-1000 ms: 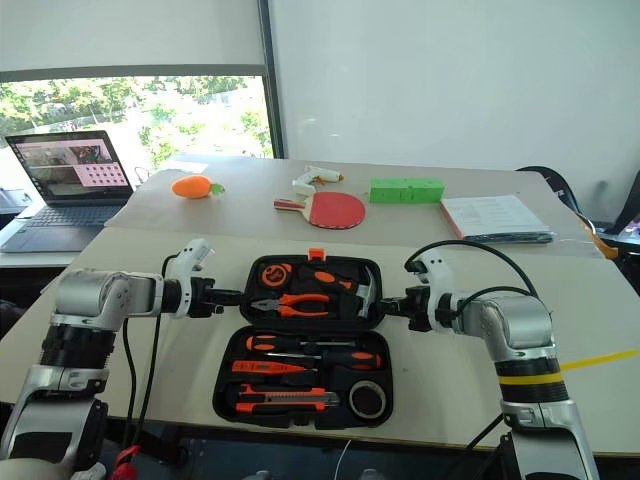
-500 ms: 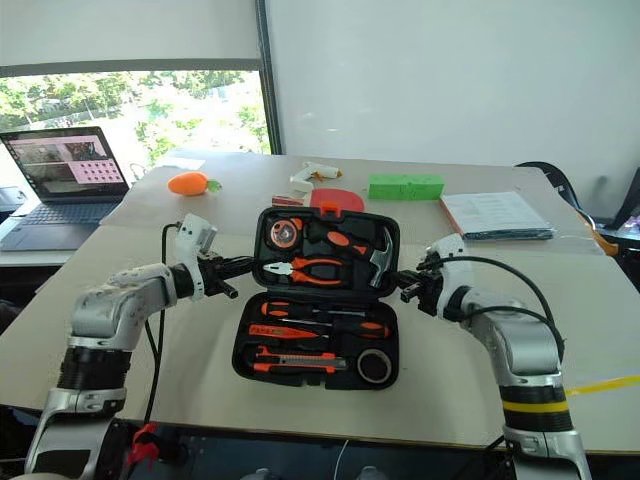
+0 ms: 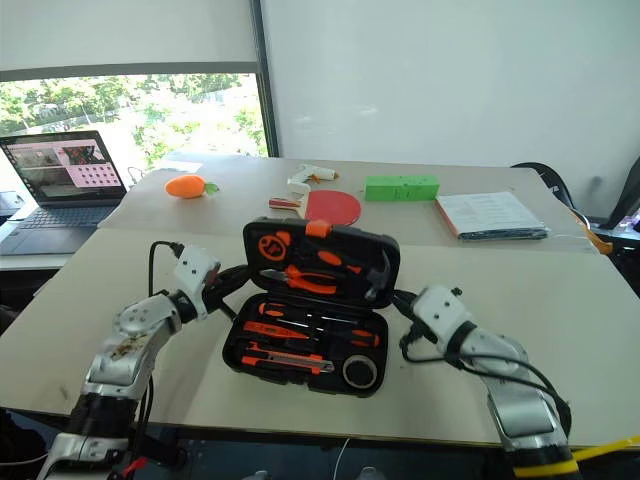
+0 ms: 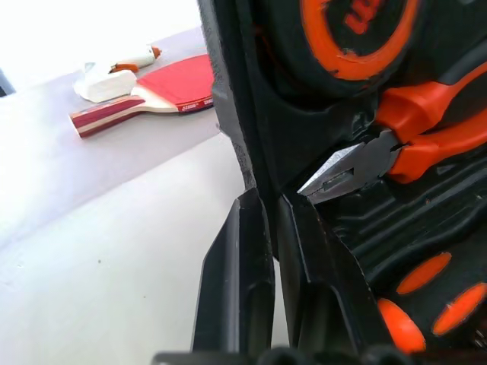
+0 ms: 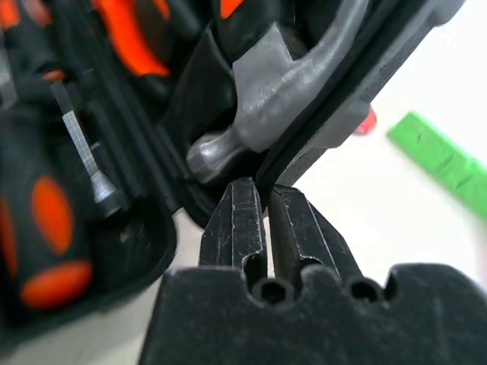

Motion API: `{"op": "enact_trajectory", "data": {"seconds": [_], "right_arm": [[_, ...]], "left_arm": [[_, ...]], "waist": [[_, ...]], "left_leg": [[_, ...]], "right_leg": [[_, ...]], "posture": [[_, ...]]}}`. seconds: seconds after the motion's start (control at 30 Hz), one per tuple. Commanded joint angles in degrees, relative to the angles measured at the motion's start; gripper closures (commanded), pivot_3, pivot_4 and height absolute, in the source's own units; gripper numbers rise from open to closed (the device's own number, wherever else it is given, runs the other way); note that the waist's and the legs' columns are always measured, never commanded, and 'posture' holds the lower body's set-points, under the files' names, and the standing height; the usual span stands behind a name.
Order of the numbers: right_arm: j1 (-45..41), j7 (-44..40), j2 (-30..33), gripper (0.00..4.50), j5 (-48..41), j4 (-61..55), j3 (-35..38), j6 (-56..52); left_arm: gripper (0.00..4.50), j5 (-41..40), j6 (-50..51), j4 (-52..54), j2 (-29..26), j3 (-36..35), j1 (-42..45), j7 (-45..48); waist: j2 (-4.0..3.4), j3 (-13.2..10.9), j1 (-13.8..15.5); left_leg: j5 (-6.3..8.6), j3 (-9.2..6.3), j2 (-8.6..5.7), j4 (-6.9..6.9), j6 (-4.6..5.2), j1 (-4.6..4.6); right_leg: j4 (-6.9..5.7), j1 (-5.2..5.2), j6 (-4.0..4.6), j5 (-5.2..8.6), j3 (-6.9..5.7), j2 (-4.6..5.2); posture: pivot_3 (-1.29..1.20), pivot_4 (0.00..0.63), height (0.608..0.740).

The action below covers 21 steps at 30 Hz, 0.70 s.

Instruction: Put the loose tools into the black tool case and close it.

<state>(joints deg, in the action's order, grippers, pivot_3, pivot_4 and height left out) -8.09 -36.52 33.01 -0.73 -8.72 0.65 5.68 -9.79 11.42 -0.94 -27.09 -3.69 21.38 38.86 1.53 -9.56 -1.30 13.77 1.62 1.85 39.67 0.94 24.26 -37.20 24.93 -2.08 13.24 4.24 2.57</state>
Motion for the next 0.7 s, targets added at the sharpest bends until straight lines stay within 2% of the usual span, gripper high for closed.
{"op": "enact_trajectory", "data": {"seconds": [0.03,0.23,0.3,0.37,0.43,0.5,0.53,0.57,0.63,0.7], "right_arm": [[1.07,0.45,1.43,4.45,1.81,-3.4,0.57,6.92],[3.39,-0.51,1.99,4.45,0.02,-3.66,1.22,7.25],[3.64,-0.85,2.06,3.67,-0.3,-4.05,1.29,7.09],[4.11,-1.57,2.47,3.33,-0.42,-4.99,1.35,7.41],[5.04,-1.82,3.09,2.45,-0.42,-5.91,1.6,8.08],[6.47,-2.07,3.87,1.87,-0.26,-6.8,2.0,9.1],[7.18,-2.25,4.28,1.49,0.01,-7.23,2.18,9.67],[7.87,-2.53,4.69,1.31,0.05,-7.65,2.32,10.16],[9.95,-2.94,5.68,0.56,-0.24,-8.75,2.98,11.5],[11.87,-3.07,6.35,0.0,-1.01,-9.98,3.89,11.5]], "left_arm": [[4.5,-1.42,1.34,3.64,-2.47,-2.53,-3.09,0.17],[4.5,-4.32,3.82,6.19,-5.88,-4.36,-6.31,1.72],[3.74,-5.47,4.69,6.67,-6.7,-4.6,-7.16,2.32],[3.39,-6.36,5.63,7.18,-7.35,-4.89,-8.15,2.82],[2.5,-6.9,6.24,7.83,-7.96,-5.15,-9.34,3.14],[2.0,-7.42,6.67,8.81,-8.48,-5.6,-11.04,3.58],[1.57,-7.66,6.86,9.33,-8.78,-5.88,-11.99,3.89],[1.39,-7.87,6.8,9.83,-9.15,-6.16,-12.97,4.32],[0.65,-8.43,6.6,10.99,-10.36,-7.53,-16.06,5.42],[0.01,-9.24,7.01,11.52,-11.51,-9.4,-18.65,5.89]], "waist": [[0.0,0.0,-0.15],[0.0,0.0,-0.29],[0.0,0.0,-0.38],[0.0,0.0,-0.44],[0.0,0.0,-0.37],[0.01,0.0,-0.21],[0.0,0.0,-0.1],[0.01,0.0,0.07],[0.01,0.0,0.24],[0.02,0.01,0.31]], "left_leg": [[0.0,0.01,0.01,0.01,0.0,-0.05],[0.0,0.01,0.04,0.0,0.0,-0.35],[0.01,0.01,0.05,-0.07,0.01,-0.51],[0.01,0.01,0.05,-0.09,0.01,-0.57],[0.0,0.0,0.05,-0.08,0.01,-0.62],[0.0,-0.01,0.05,-0.07,0.01,-0.66],[0.0,-0.01,0.04,-0.07,0.01,-0.67],[0.01,0.0,0.04,-0.07,0.0,-0.68],[0.01,0.01,0.04,-0.07,0.0,-0.69],[0.01,0.01,0.07,-0.08,0.0,-0.7]], "right_leg": [[-0.02,-0.03,0.01,-0.01,0.0,-0.01],[0.04,-0.36,0.03,-0.01,-0.01,-0.05],[0.09,-0.52,0.05,0.01,-0.01,-0.05],[0.09,-0.57,0.05,0.03,-0.02,-0.05],[0.09,-0.62,0.05,0.03,-0.04,-0.05],[0.09,-0.68,0.05,0.03,-0.06,-0.05],[0.09,-0.69,0.05,0.04,-0.06,-0.04],[0.1,-0.7,0.04,0.05,-0.05,-0.03],[0.11,-0.71,0.03,0.05,-0.05,-0.02],[0.11,-0.71,0.05,0.06,-0.05,-0.03]], "posture": [[0.0,0.15,0.738],[0.0,0.15,0.738],[0.0,0.15,0.738],[0.0,0.15,0.738],[0.0,0.15,0.738],[0.0,0.15,0.738],[0.0,0.15,0.738],[0.0,0.15,0.738],[0.0,0.15,0.738],[0.0,0.15,0.738]]}}
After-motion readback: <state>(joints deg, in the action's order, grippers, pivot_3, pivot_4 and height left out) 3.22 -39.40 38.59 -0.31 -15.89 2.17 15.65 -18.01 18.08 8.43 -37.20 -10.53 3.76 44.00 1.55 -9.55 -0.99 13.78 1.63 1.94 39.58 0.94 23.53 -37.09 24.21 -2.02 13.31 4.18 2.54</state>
